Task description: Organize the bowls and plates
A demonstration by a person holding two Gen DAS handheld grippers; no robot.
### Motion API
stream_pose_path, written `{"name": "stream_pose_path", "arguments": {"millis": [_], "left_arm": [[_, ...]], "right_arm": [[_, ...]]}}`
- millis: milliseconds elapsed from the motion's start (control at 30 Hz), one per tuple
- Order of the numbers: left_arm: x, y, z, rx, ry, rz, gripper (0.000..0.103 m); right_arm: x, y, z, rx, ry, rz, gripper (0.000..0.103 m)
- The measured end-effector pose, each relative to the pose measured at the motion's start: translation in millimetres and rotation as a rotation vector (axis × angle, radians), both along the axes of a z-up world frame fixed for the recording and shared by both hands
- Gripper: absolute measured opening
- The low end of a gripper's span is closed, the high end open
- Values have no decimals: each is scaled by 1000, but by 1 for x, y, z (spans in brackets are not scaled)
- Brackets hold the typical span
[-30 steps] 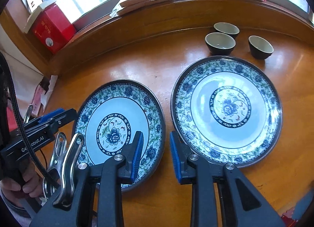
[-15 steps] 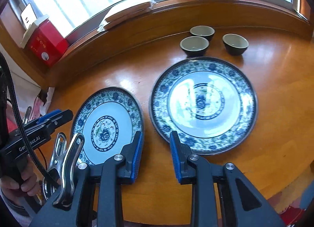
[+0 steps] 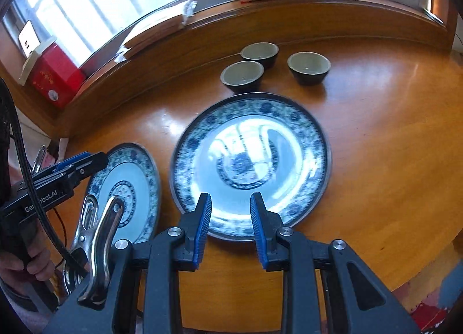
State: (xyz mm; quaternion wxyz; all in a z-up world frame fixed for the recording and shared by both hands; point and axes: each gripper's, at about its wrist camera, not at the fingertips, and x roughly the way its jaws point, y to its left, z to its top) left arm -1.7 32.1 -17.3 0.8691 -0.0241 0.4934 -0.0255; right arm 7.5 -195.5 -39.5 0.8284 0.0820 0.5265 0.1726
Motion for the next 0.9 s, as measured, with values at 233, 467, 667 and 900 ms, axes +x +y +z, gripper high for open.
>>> {"name": "stream_pose_path", "arguments": {"millis": [233,467,667,900], "left_arm": [[24,-29,-9,14,27,-25,46],[43,-53,-23,33,69,-53,46],[58,-66,-36,34,108,-67,46],[71,-71,-46,34,140,-60,46]], "right_arm": [[18,-28,-10,-11,21,-28,29],[34,-52,-24,-8,54,-58,29],[45,-63,-37,-1,88,-72,29],[53,-65,-45,11,102,-55,29]]}}
